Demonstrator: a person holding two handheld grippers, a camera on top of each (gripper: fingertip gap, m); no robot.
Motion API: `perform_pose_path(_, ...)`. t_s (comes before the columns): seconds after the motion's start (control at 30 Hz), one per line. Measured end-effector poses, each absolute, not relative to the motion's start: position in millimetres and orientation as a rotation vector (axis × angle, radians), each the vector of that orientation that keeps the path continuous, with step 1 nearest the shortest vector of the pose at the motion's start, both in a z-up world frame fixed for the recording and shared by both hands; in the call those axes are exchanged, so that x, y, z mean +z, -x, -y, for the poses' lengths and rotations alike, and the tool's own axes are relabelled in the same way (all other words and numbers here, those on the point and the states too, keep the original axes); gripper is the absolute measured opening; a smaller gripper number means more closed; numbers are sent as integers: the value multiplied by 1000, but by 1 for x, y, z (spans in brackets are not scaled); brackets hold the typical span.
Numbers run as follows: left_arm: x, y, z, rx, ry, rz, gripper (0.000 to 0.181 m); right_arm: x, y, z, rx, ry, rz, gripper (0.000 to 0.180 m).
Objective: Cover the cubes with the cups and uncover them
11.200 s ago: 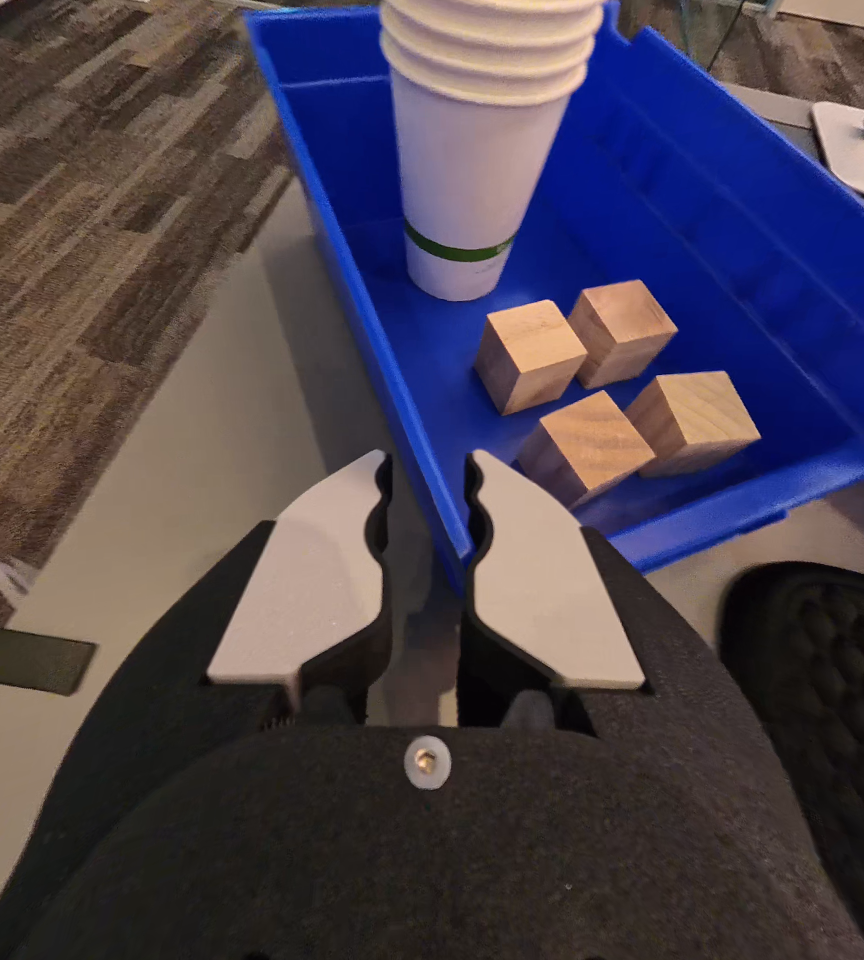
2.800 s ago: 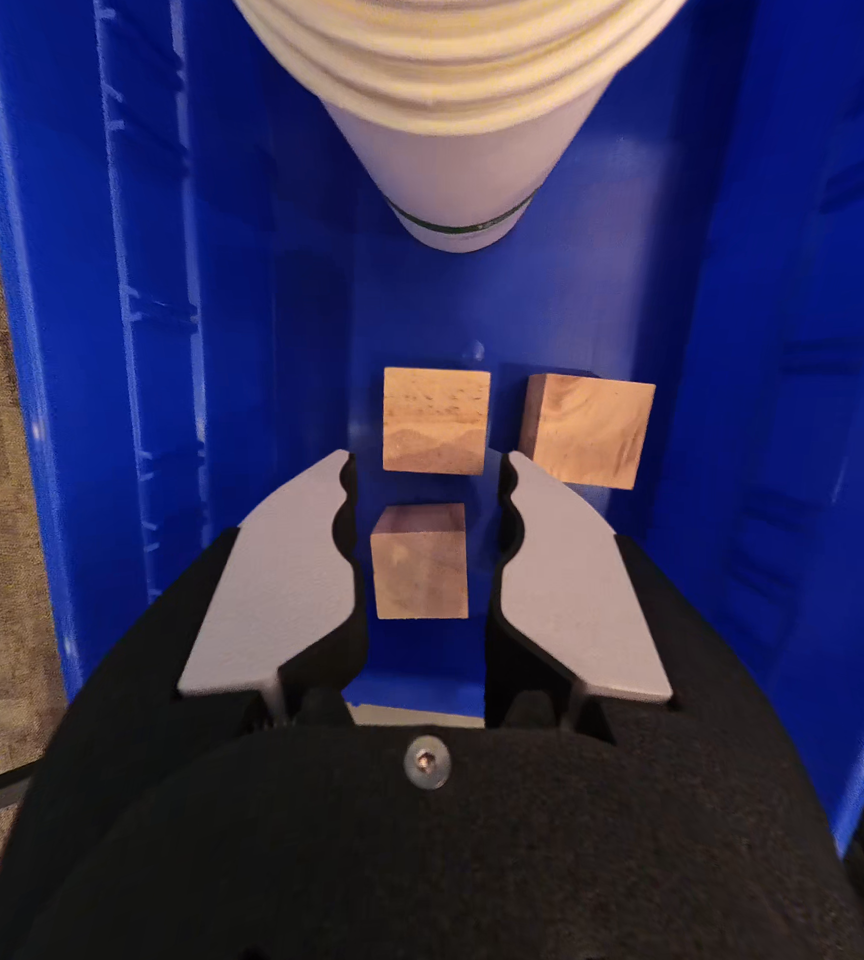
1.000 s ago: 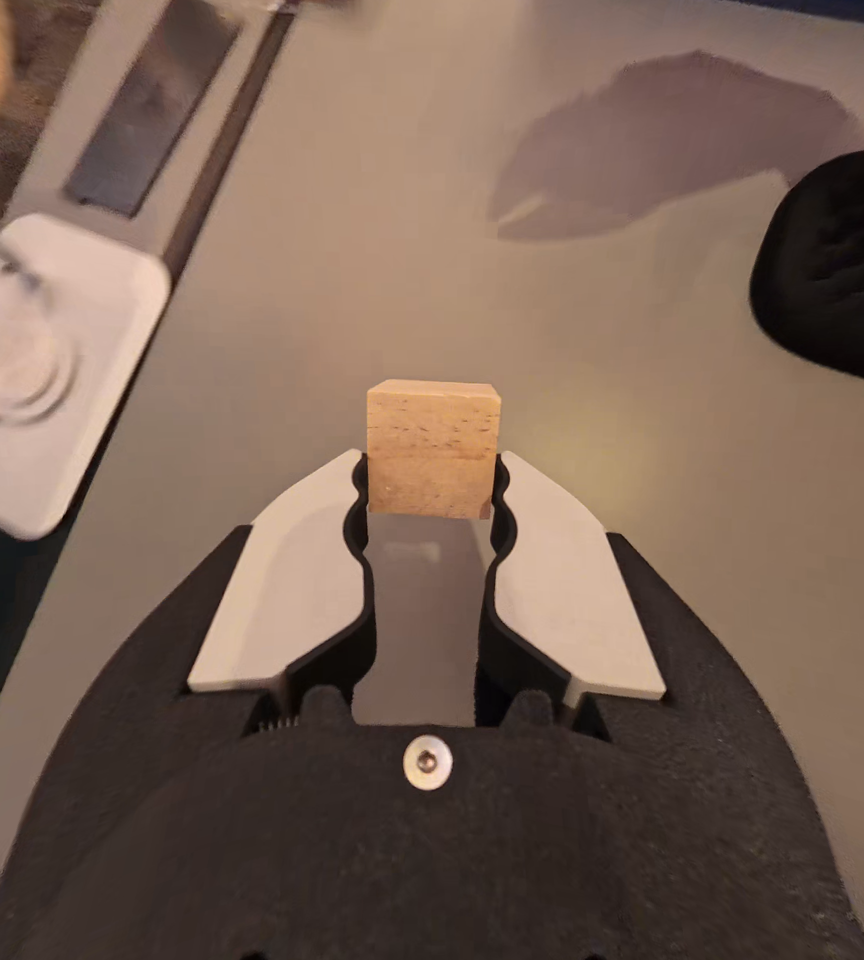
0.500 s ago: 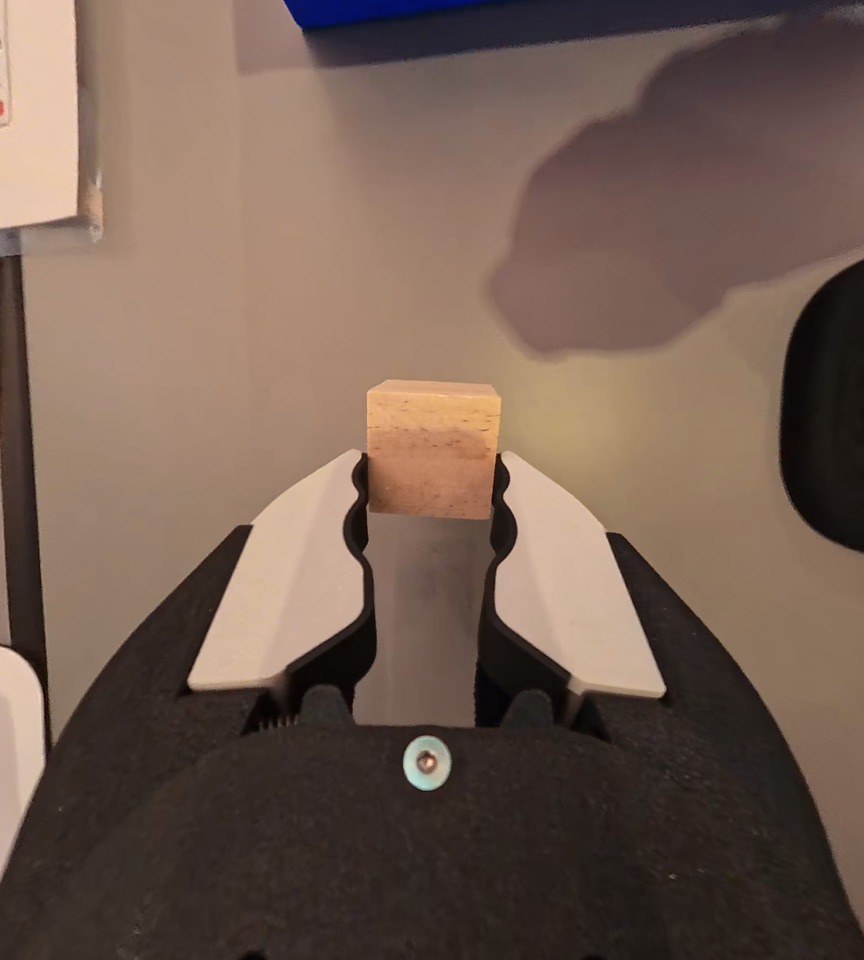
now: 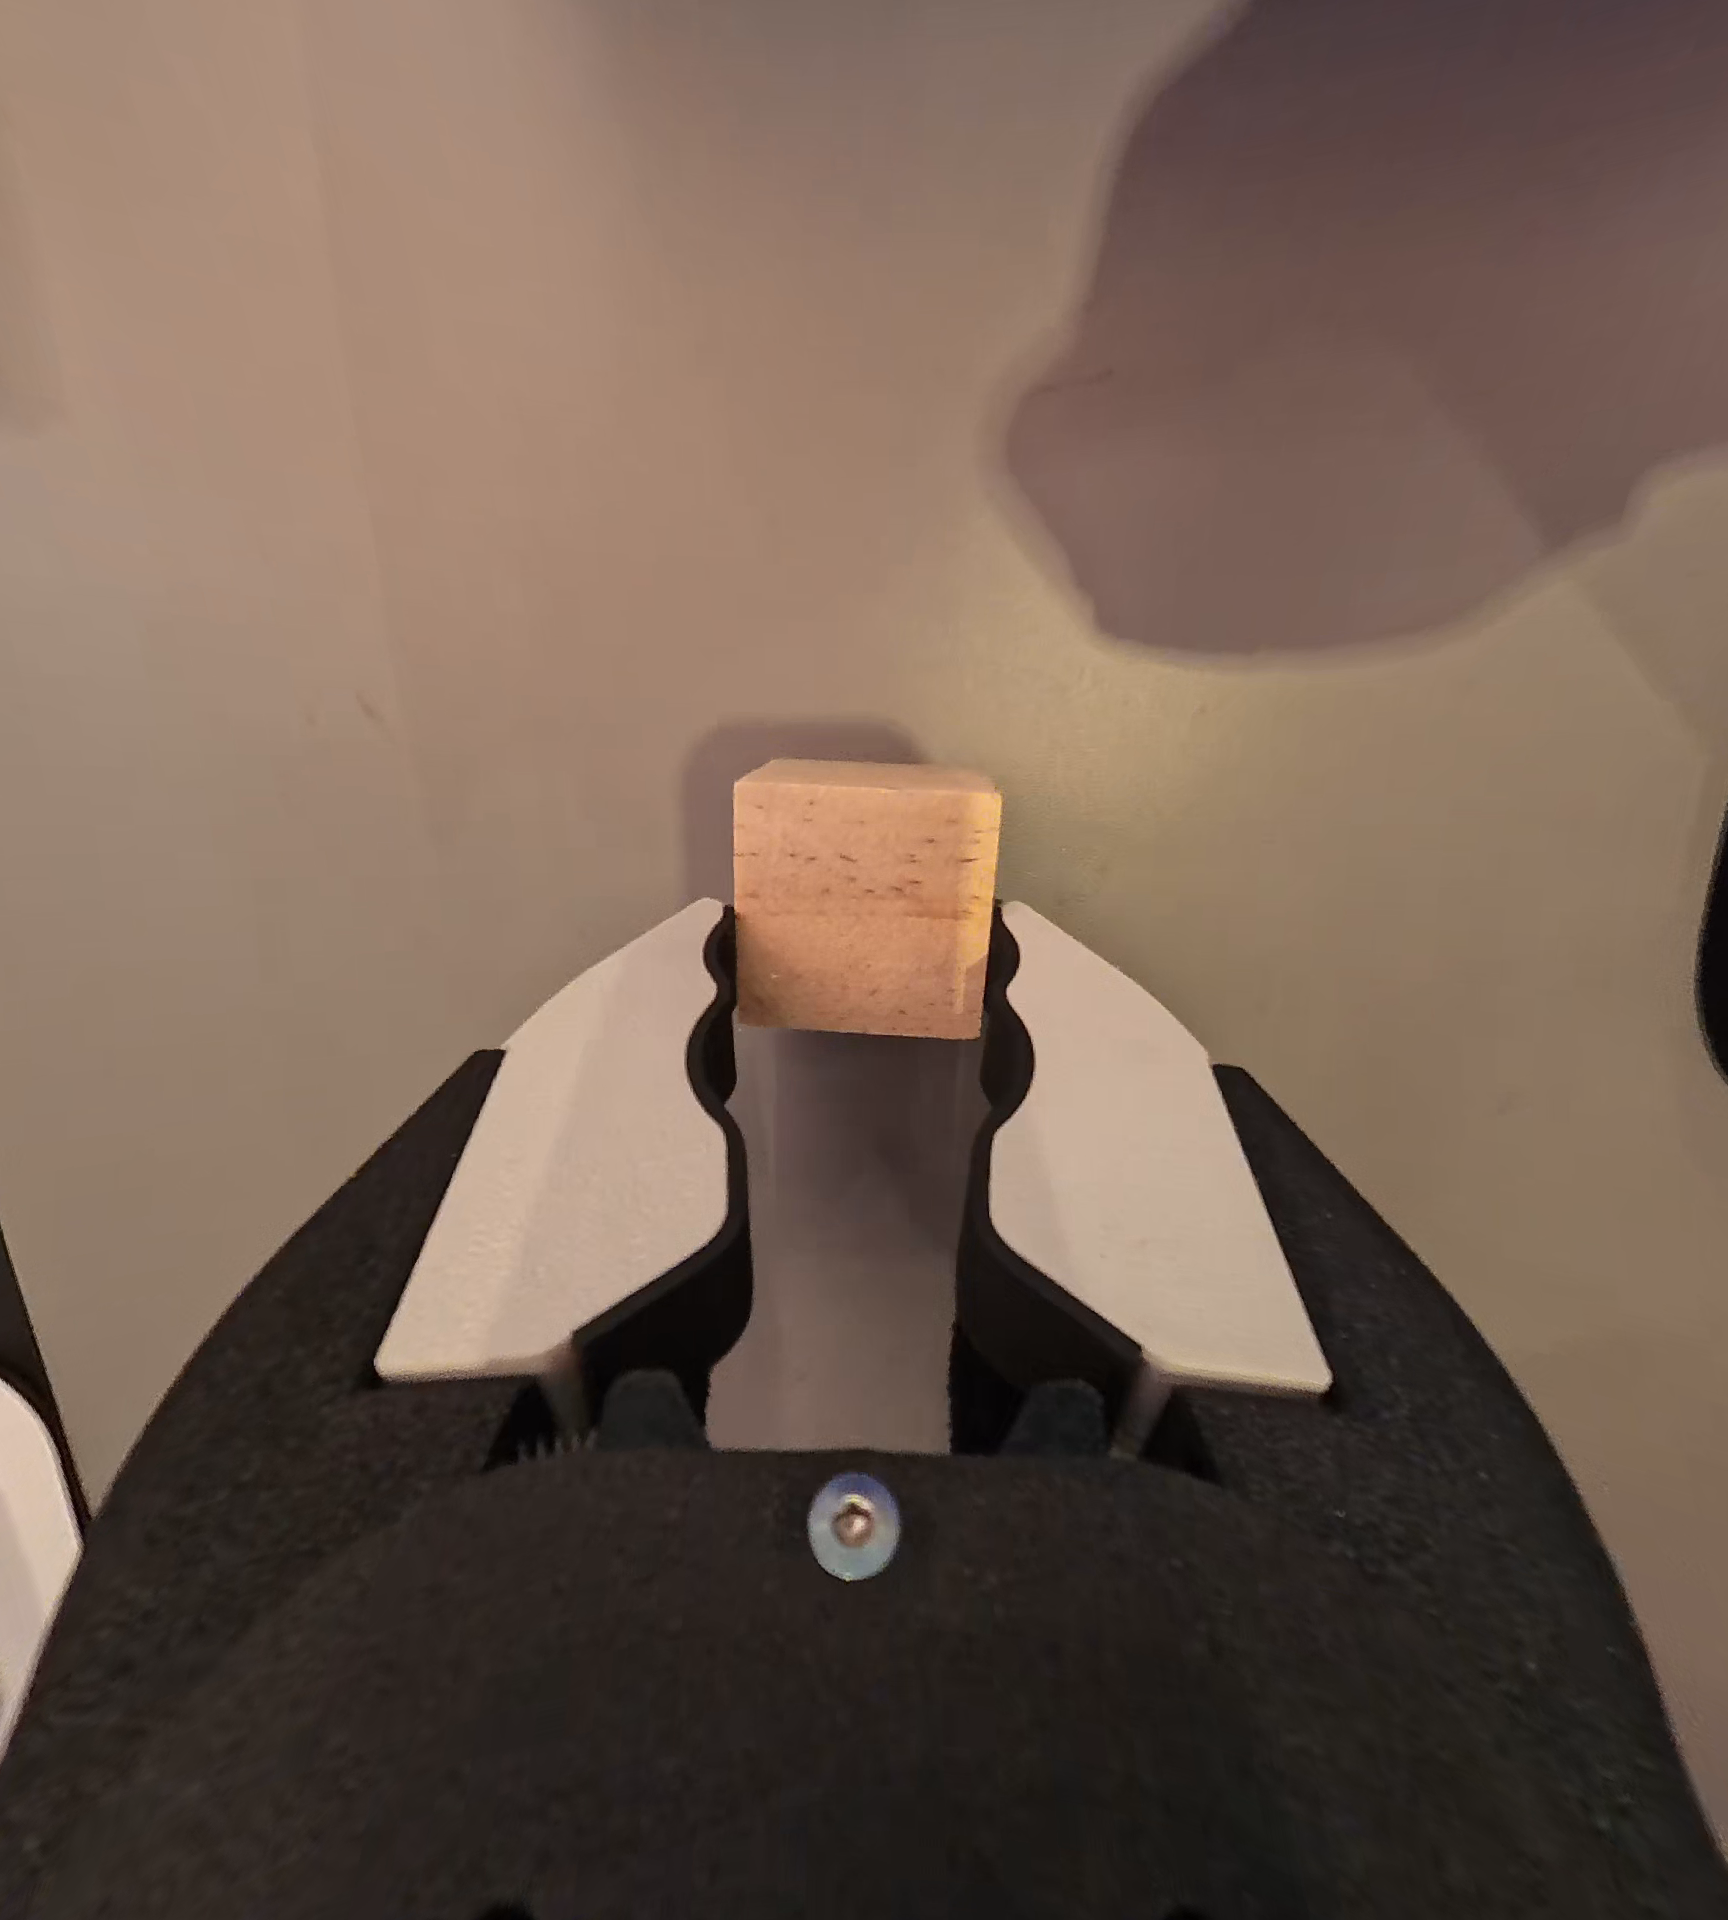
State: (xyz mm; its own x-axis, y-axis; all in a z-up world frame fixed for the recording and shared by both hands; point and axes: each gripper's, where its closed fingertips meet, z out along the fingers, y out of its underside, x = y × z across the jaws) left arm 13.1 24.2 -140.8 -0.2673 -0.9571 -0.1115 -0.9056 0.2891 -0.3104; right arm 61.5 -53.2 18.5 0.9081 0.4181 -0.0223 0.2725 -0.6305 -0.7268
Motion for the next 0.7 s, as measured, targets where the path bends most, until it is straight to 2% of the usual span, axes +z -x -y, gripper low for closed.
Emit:
perform_pose_path(0.33, -143, -11, -22, -285, 1737, -2305, 46, 15, -61, 54, 254, 2303, 498, 0)
perform_pose_path(0.4, -144, -10, -22, -280, 1751, -2298, 64, 15, -60, 54, 255, 2306, 502, 0)
perform_pose_path(0.47, -140, -10, -22, -281, 1754, -2288, 72, 14, -61, 55, 256, 2312, 500, 0)
perform_pose_path(0.7, -71, 26, -29, -304, 1655, -2137, 70, 11, -64, 57, 259, 2327, 493, 0)
